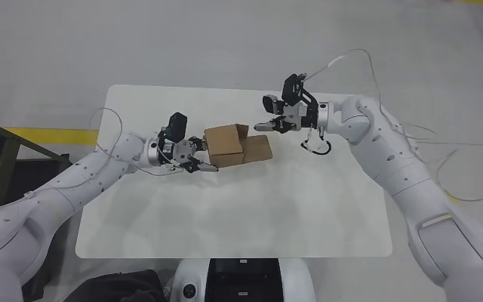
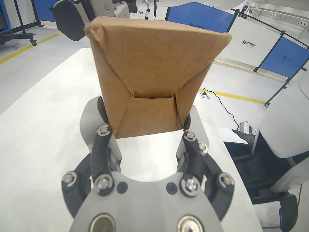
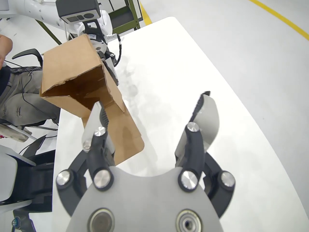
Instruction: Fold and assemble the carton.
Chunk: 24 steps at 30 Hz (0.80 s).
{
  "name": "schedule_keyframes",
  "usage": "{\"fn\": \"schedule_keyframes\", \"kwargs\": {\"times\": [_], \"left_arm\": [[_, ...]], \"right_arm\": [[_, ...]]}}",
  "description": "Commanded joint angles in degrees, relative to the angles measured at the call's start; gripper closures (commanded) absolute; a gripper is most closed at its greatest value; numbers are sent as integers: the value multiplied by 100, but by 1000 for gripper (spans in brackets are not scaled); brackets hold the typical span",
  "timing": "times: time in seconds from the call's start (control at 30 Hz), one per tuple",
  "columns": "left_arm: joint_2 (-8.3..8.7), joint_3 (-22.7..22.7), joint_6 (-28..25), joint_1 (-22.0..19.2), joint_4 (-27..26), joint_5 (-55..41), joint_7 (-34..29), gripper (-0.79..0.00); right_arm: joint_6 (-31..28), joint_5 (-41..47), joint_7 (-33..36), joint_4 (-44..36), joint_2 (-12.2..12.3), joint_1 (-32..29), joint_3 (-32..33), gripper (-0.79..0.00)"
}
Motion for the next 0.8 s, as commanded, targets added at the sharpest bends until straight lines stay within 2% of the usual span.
{"fn": "schedule_keyframes", "kwargs": {"times": [0.0, 0.33, 0.77], "left_arm": [[9, 0, 0, 7, -39, 23, 0, -366], [14, 0, 0, -15, -92, 69, 0, -357], [-55, 0, 0, -60, 65, -50, 0, -336]], "right_arm": [[-32, -57, -71, 51, -24, 7, -11, 0], [-91, -85, -189, 19, -172, 92, -373, 0], [-91, 35, -253, -374, -69, 96, -722, 0]]}}
